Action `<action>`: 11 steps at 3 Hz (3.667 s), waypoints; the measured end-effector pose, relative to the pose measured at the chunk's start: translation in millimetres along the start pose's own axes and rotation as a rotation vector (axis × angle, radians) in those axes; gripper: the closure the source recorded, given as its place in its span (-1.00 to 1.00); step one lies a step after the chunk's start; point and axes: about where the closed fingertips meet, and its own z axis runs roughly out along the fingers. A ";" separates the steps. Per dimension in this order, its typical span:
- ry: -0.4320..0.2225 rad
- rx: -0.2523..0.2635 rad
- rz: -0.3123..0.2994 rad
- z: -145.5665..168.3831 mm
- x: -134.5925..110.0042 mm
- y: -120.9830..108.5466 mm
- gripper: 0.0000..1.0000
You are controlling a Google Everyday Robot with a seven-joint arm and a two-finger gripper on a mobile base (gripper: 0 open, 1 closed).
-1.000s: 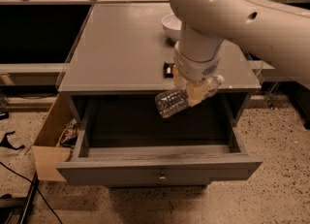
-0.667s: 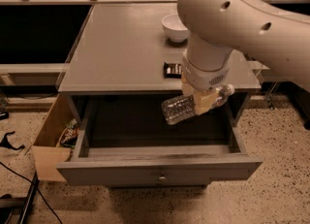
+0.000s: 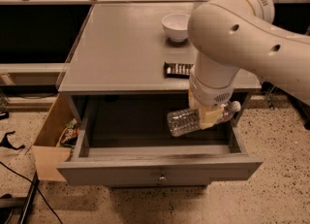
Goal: Place water bottle into top drawer
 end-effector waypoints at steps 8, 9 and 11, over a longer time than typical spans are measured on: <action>-0.204 0.326 -0.170 122.0 -13.6 -39.6 1.00; -0.211 0.345 -0.181 135.5 -14.3 -46.1 1.00; -0.189 0.311 -0.198 165.5 -12.9 -51.7 1.00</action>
Offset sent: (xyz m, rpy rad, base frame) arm 0.0088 -0.0033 -0.0605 0.1703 -0.1773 0.1063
